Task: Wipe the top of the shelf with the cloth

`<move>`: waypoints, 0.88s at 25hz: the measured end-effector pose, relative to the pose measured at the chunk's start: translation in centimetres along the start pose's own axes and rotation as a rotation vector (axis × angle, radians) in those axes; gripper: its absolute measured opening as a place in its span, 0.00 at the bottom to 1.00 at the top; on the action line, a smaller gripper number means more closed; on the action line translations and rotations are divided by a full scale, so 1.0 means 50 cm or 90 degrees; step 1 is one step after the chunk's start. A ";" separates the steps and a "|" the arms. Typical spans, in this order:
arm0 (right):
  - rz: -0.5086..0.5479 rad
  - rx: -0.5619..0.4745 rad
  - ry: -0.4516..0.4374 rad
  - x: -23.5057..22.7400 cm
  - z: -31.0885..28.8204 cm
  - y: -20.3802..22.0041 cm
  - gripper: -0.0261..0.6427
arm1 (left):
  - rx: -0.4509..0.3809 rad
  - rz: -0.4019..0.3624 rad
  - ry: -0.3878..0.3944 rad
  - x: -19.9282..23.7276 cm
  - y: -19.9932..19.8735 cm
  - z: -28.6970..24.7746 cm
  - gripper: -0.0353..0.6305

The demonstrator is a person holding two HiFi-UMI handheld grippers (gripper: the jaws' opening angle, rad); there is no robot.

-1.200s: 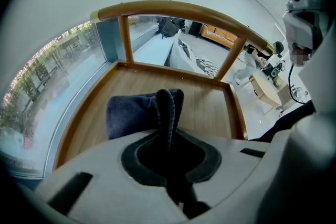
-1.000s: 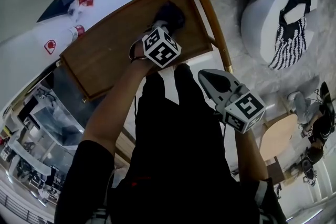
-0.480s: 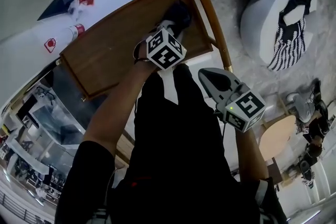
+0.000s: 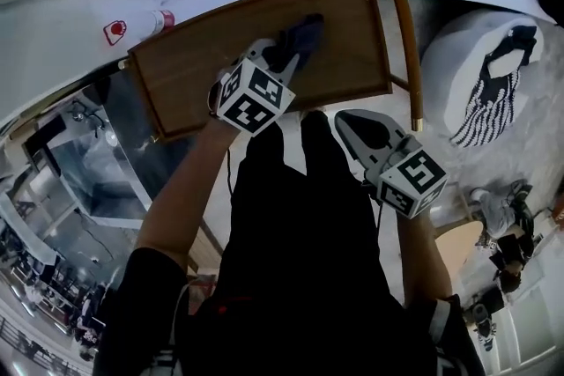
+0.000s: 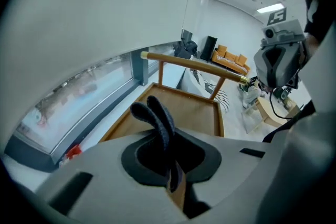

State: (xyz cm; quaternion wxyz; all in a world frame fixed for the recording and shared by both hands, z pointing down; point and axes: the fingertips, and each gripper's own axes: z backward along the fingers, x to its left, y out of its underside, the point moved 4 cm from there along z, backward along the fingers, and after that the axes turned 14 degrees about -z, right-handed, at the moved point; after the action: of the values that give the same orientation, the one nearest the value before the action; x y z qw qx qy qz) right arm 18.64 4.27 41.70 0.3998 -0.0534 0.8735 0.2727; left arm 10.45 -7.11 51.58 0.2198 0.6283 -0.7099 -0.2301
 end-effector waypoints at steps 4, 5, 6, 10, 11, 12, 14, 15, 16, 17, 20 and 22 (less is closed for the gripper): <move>0.033 0.037 -0.028 0.066 -0.070 0.010 0.05 | 0.014 0.040 -0.055 0.020 0.109 0.120 0.11; 0.043 0.049 -0.037 0.085 -0.089 0.013 0.05 | 0.021 0.052 -0.070 0.024 0.141 0.149 0.11; 0.054 0.061 -0.047 0.105 -0.110 0.016 0.05 | 0.030 0.065 -0.084 0.026 0.175 0.176 0.11; 0.086 0.104 -0.078 0.179 -0.187 0.034 0.05 | 0.062 0.126 -0.131 0.024 0.315 0.272 0.11; 0.094 0.115 -0.084 0.196 -0.204 0.040 0.05 | 0.068 0.140 -0.140 0.020 0.345 0.293 0.11; 0.101 0.126 -0.090 0.212 -0.221 0.048 0.05 | 0.073 0.154 -0.150 0.016 0.374 0.313 0.11; 0.114 0.149 -0.101 0.241 -0.254 0.064 0.05 | 0.081 0.174 -0.166 0.008 0.424 0.350 0.11; 0.121 0.159 -0.106 0.256 -0.271 0.071 0.05 | 0.085 0.181 -0.173 0.005 0.446 0.366 0.11; 0.127 0.169 -0.110 0.270 -0.286 0.077 0.05 | 0.089 0.186 -0.179 0.001 0.467 0.380 0.11; 0.132 0.178 -0.114 0.283 -0.301 0.083 0.05 | 0.095 0.190 -0.185 -0.002 0.486 0.393 0.11; 0.144 0.202 -0.125 0.317 -0.343 0.099 0.05 | 0.118 0.196 -0.201 -0.010 0.537 0.427 0.11; 0.148 0.214 -0.130 0.332 -0.364 0.108 0.05 | 0.140 0.193 -0.210 -0.013 0.563 0.446 0.11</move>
State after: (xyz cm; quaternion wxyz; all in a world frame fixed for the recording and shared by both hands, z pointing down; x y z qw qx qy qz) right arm -6.43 1.46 41.64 0.4550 0.1429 0.8620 0.1719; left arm -25.14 -2.39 50.76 0.0630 0.4885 -0.8432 -0.2152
